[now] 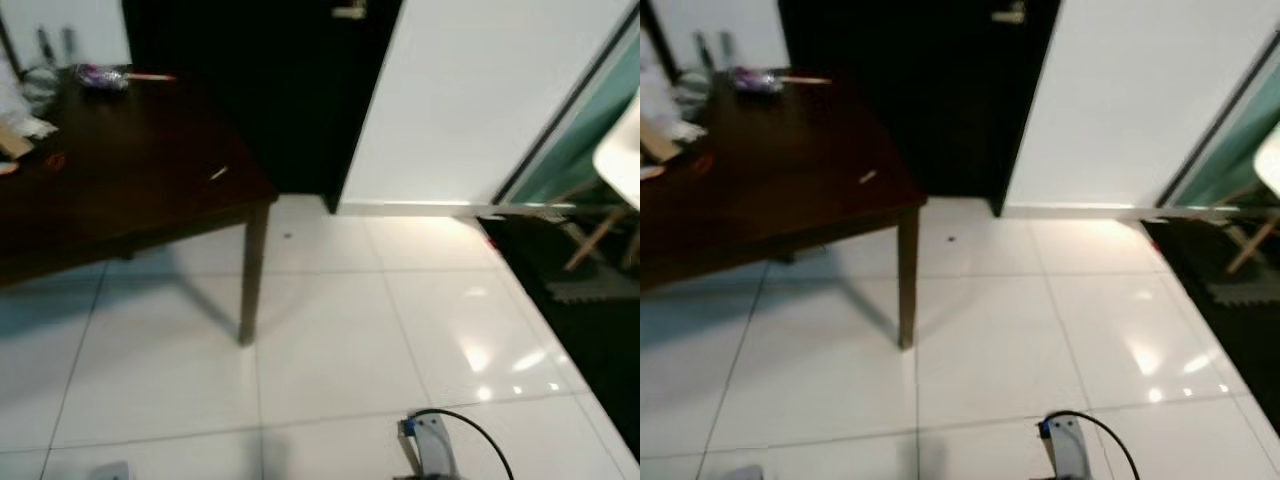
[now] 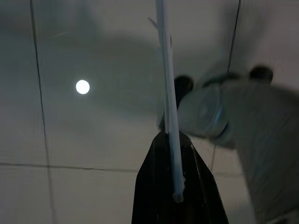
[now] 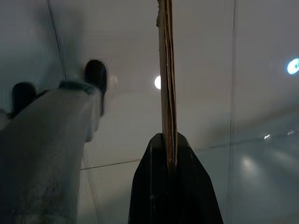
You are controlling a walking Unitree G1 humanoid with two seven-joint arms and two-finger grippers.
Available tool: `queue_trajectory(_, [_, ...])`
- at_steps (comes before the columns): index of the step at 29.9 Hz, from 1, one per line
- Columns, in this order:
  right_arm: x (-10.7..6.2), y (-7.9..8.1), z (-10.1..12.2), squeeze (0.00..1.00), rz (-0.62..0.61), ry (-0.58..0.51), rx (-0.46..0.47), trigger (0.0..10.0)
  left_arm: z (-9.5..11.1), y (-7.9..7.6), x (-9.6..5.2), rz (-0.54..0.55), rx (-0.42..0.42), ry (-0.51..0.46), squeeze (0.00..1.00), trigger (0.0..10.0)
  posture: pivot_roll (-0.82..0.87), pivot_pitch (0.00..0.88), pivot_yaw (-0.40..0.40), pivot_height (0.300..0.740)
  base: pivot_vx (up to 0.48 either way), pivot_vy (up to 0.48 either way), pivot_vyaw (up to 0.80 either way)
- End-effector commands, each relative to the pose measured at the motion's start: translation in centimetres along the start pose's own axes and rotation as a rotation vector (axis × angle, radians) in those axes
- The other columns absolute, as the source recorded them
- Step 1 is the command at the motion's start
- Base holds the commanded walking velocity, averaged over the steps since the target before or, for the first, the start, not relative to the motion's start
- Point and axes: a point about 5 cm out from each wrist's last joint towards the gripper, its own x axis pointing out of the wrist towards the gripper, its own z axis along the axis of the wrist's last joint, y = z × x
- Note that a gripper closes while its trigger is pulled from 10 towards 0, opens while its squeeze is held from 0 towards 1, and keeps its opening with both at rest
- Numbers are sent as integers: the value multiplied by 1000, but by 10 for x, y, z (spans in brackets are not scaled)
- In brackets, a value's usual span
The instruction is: Picking trash to rubbish bin
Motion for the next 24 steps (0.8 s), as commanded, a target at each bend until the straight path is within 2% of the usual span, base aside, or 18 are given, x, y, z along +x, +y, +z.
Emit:
queue_trajectory(1, [-1,-4,-10,0,-15,37,-8,10000,-8,-5,-1,-7,5,26,0,10000,246,99,-102,740,0,0,-800])
queue_trajectory(14, [-1,-6,-10,0,-20,42,-30,10000,-10,-3,-1,0,7,34,0,10000,249,100,-105,740,0,0,-800])
queue_trajectory(24, [-1,-6,-10,0,-22,44,-41,10000,-5,-3,0,-5,31,25,0,10000,246,86,-101,740,0,0,-800])
